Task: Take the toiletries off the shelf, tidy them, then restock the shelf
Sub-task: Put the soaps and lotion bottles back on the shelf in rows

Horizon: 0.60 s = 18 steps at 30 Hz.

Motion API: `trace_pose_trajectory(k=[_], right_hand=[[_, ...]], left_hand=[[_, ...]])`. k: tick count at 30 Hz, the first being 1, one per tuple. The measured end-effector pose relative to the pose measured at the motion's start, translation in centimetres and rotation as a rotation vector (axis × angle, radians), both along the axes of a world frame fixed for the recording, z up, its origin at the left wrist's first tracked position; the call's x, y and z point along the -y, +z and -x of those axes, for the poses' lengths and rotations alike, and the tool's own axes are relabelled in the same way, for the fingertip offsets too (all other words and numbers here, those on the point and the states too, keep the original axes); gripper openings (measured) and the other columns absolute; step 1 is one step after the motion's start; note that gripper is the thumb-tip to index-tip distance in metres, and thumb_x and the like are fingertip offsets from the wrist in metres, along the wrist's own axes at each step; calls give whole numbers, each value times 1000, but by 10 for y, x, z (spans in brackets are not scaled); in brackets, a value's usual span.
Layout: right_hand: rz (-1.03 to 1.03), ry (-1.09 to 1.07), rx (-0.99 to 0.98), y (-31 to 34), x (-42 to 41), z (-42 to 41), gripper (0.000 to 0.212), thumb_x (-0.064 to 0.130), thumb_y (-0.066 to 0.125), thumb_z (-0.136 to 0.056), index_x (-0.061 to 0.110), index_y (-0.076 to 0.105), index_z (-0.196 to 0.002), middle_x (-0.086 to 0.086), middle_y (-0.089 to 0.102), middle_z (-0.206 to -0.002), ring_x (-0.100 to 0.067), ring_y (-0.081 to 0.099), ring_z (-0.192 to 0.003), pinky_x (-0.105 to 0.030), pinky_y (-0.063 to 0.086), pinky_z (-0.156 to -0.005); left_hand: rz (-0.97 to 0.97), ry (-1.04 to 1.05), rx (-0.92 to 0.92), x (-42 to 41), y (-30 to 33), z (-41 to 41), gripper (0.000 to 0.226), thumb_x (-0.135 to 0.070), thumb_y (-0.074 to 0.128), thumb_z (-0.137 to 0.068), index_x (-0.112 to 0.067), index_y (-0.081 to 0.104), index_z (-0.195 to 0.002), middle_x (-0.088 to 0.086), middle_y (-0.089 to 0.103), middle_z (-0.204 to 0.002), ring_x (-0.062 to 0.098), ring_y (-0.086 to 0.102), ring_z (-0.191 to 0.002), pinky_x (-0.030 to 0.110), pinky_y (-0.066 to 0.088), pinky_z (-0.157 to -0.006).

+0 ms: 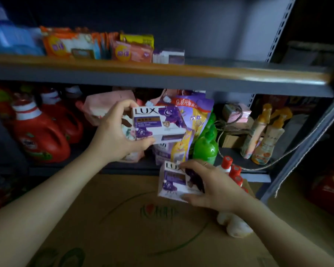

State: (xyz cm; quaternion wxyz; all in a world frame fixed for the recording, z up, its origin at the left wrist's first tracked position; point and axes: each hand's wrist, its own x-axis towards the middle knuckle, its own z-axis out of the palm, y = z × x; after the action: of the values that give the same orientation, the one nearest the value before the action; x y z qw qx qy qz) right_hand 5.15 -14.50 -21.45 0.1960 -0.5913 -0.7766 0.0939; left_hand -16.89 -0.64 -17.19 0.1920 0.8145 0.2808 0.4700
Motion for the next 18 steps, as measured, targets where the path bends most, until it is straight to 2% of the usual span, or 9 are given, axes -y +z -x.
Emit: trace_pose_trajectory(k=[2,4,7,9,11,13,15,16,18], right_hand=[[-134,-21,-172,38,1,-1,61,41,72,-70,22,50,-124,12,54,-113,-3,53,-100,-13,43,-84],[-249,-53,-247,73,-2,-5,51,37,68,-69,24,52,-115,14,56,-103,-2,56,-91,-14,46,-77],[-384,-108,-310,117,-15,-12,42,35,67,-68,28,52,-107,15,59,-94,3,57,-81,-13,45,-71],[-474,-155,-303,141,-27,-18,38,36,66,-67,31,51,-101,20,58,-89,11,54,-77,-8,41,-71],[-520,-189,-297,162,-41,-24,36,39,66,-66,31,53,-99,20,59,-86,11,54,-76,-6,39,-70],[-522,-218,-333,178,-54,-31,34,41,68,-68,28,57,-98,14,62,-88,2,58,-78,-15,44,-72],[-524,-243,-382,190,-66,-40,28,34,74,-73,25,59,-95,8,65,-89,-10,62,-83,-21,46,-73],[-528,-255,-409,194,-72,-44,23,30,73,-76,25,60,-94,6,66,-90,-11,62,-83,-20,46,-72],[-519,-281,-477,201,-81,-51,17,29,70,-78,24,61,-92,4,66,-90,-9,61,-81,-16,45,-68]], left_hand=[[-57,19,67,-10,30,-7,66,-54,70,-56,-28,43,-110,-10,56,-106,3,54,-97,13,41,-83],[-153,61,118,-21,61,-15,66,-55,69,-58,-26,45,-112,-5,57,-110,8,54,-100,17,41,-86],[-191,141,97,-40,104,-29,71,-58,70,-60,-21,49,-116,-4,59,-110,10,55,-98,21,41,-81],[-156,187,51,-53,124,-42,70,-54,73,-65,-21,49,-123,-8,55,-110,12,54,-100,24,40,-81],[-147,224,-10,-65,139,-58,68,-52,72,-71,-24,47,-128,-11,49,-103,11,49,-96,24,37,-77],[-142,217,-98,-74,151,-75,51,-54,67,-73,-28,52,-114,-14,50,-91,10,49,-87,23,35,-66],[-126,215,-210,-84,163,-90,34,-59,62,-74,-29,53,-86,-15,50,-76,10,49,-73,26,31,-54],[-105,217,-269,-90,168,-95,34,-61,59,-74,-29,49,-76,-13,50,-73,9,47,-69,27,29,-52],[-49,225,-385,-101,173,-101,39,-65,56,-73,-28,45,-69,-9,51,-73,12,47,-71,30,29,-52]])
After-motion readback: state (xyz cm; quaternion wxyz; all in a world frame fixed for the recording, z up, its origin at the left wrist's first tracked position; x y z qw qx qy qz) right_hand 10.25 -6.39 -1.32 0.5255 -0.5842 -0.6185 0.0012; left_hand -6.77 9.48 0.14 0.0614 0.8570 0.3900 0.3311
